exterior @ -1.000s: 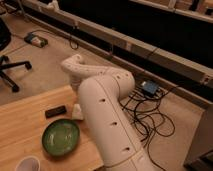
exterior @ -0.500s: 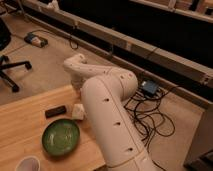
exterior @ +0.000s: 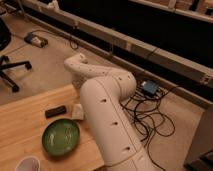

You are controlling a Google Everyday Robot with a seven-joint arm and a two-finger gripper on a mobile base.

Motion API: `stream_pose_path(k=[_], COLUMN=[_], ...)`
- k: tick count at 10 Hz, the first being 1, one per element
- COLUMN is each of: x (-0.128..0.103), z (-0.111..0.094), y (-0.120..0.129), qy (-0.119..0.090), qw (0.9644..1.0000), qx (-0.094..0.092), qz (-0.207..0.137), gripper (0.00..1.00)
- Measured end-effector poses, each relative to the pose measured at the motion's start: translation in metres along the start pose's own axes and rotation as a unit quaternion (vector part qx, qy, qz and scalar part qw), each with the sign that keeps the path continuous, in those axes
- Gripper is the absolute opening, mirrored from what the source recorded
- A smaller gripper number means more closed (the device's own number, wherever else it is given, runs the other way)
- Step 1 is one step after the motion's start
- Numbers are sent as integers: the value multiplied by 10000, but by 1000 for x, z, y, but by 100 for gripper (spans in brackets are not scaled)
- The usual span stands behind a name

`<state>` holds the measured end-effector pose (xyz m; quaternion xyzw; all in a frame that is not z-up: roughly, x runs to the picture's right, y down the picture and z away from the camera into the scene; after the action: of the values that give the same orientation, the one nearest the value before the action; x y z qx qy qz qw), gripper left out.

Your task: Drag the pepper across the table

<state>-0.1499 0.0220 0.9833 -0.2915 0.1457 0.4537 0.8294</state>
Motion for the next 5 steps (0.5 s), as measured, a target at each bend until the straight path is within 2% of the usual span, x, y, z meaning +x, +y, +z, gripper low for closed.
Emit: stream_pose_path(k=[5], x=[5], z=[-3], y=[-31], qy=[-4], qw=[9994], qx=[45], qz=[332], gripper=[0])
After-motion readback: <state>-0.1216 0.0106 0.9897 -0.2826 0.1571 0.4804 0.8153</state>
